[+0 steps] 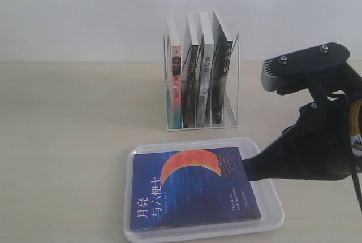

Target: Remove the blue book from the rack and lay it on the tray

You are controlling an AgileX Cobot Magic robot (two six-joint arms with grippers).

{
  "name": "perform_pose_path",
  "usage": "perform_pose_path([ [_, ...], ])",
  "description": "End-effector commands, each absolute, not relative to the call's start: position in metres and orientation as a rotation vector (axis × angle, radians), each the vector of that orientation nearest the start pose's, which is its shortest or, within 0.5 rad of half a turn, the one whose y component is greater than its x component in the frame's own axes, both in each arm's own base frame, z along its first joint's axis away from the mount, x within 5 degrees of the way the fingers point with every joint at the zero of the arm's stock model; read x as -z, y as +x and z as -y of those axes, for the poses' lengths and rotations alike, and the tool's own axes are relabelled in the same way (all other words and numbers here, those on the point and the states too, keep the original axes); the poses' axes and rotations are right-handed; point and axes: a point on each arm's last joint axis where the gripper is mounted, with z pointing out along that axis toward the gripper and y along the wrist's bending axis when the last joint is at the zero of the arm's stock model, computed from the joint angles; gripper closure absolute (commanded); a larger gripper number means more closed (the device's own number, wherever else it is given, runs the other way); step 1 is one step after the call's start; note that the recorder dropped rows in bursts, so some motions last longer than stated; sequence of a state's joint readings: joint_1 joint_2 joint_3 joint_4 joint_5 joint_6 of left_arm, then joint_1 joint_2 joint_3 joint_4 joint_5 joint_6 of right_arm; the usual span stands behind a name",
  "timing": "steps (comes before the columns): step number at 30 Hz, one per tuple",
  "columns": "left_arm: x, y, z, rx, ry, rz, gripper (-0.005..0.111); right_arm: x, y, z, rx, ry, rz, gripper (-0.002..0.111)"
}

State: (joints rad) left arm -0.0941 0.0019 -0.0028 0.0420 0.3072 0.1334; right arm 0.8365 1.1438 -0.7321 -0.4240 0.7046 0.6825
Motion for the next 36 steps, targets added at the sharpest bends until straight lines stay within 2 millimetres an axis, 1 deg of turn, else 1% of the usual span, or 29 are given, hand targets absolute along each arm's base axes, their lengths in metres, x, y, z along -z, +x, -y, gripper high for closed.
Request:
perform_pose_path([
  [1,-0.187,0.054,0.005,-0.047,0.222,-1.763,0.102,-0.264,0.160,-0.140,-0.150,-0.502,-2.449,0.107],
  [11,-0.187,0.054,0.005,-0.047,0.222,-1.763,0.102,-0.266,0.161,-0.141,-0.150,-0.524,-2.413,0.107],
  [14,-0.187,0.054,0.005,-0.047,0.222,-1.763,0.102,-0.266,0.160,-0.137,-0.116,-0.517,-2.435,0.107],
  [16,-0.187,0.054,0.005,-0.047,0.222,-1.763,0.102,-0.271,0.155,-0.131,-0.105,-0.499,-2.438,0.107],
  [17,-0.187,0.054,0.005,-0.047,0.222,-1.763,0.102,-0.277,0.151,-0.127,-0.123,-0.478,-2.429,0.107],
  [21,-0.187,0.054,0.005,-0.047,0.222,-1.763,0.102,-0.301,0.132,-0.111,-0.286,-0.361,-2.373,0.107],
  [23,-0.187,0.054,0.005,-0.047,0.222,-1.763,0.102,-0.310,0.120,-0.098,-0.337,-0.351,-2.296,0.107],
  [25,-0.187,0.054,0.005,-0.047,0.222,-1.763,0.102,-0.313,0.109,-0.082,-0.378,-0.321,-2.228,0.107],
  [27,-0.187,0.054,0.005,-0.047,0.222,-1.763,0.102,-0.311,0.099,-0.067,-0.416,-0.269,-2.165,0.107],
  [30,-0.187,0.054,0.005,-0.047,0.222,-1.763,0.102,-0.296,0.086,-0.046,-0.442,-0.182,-2.087,0.107],
  [33,-0.187,0.054,0.005,-0.047,0.222,-1.763,0.102,-0.272,0.075,-0.029,-0.438,-0.055,-2.053,0.107],
  [36,-0.187,0.054,0.005,-0.047,0.222,-1.763,0.102,-0.252,0.071,-0.021,-0.416,0.023,-2.005,0.107],
])
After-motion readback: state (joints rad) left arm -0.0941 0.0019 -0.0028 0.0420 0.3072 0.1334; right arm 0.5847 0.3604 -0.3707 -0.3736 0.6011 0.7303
